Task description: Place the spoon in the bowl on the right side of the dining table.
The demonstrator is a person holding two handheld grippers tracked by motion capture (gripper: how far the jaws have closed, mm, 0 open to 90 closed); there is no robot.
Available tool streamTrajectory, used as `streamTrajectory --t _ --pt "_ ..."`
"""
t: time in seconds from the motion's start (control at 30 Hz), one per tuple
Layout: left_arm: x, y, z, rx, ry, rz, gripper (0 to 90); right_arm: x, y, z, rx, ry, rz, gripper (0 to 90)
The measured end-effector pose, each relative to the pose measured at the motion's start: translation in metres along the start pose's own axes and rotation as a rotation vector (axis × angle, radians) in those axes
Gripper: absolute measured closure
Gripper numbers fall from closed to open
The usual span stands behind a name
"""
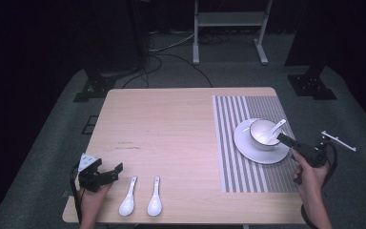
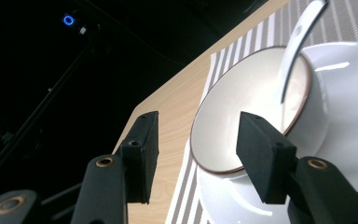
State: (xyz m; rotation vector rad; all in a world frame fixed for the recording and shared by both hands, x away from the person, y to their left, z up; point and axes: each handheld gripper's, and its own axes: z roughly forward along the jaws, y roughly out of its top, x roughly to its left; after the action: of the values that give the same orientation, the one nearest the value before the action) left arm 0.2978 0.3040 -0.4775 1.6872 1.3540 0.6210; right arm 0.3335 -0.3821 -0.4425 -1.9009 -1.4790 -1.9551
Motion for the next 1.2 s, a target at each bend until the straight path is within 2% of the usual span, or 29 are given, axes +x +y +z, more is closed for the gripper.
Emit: streamTrajectory --t 0.3,1.2 --pt "0.000 0.000 0.000 -0.001 -0.001 0.002 5.5 0.005 -0.011 0.001 0.029 0.023 -0.018 46.0" --pt "0.000 0.000 0.000 -0.002 -0.001 0.002 5.5 0.020 -0.034 0.000 0.066 0.075 -0.058 45.6"
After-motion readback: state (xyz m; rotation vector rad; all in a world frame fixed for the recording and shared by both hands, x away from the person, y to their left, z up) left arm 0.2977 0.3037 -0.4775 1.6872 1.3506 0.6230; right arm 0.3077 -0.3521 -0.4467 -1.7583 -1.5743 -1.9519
